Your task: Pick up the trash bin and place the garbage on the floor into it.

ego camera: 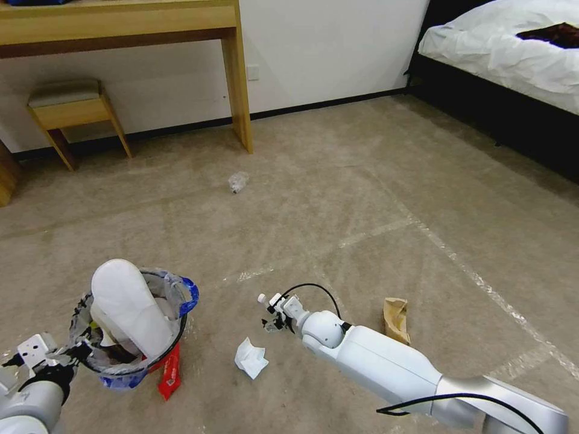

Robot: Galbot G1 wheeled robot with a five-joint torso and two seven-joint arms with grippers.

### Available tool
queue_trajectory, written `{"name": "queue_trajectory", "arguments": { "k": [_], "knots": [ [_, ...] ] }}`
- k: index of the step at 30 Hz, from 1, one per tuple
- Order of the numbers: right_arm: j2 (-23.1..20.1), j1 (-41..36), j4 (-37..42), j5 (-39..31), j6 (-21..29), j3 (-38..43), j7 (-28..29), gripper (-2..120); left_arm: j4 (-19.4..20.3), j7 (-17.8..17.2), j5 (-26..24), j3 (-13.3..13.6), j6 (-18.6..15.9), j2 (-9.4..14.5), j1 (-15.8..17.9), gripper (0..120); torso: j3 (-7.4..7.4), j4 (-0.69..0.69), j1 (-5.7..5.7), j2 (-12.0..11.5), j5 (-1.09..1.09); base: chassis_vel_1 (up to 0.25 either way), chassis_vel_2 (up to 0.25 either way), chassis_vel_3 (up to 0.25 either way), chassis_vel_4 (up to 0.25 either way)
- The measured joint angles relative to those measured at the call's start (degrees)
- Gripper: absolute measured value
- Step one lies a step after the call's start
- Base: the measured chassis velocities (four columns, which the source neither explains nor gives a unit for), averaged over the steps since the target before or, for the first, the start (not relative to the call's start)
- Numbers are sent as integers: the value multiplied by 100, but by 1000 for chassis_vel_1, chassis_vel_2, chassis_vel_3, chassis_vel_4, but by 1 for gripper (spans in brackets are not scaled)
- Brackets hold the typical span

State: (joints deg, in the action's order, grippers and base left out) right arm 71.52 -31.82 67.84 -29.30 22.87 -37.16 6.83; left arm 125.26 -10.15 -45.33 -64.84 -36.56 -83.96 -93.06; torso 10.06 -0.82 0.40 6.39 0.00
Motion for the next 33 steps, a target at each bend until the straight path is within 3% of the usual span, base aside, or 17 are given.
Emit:
{"name": "queue_trajectory", "arguments": {
  "k": [7,33],
  "knots": [
    [175,-135,-564,146,-259,157,-116,99,107,-2,-3,-27,5,5,-89,1,0,0,0,0,0,0,0,0,0],
    [484,-26,-1475,373,-795,424,-413,96,99,18,2,16,35,2,-115,1,0,0,0,0,0,0,0,0,0]
  ]
}}
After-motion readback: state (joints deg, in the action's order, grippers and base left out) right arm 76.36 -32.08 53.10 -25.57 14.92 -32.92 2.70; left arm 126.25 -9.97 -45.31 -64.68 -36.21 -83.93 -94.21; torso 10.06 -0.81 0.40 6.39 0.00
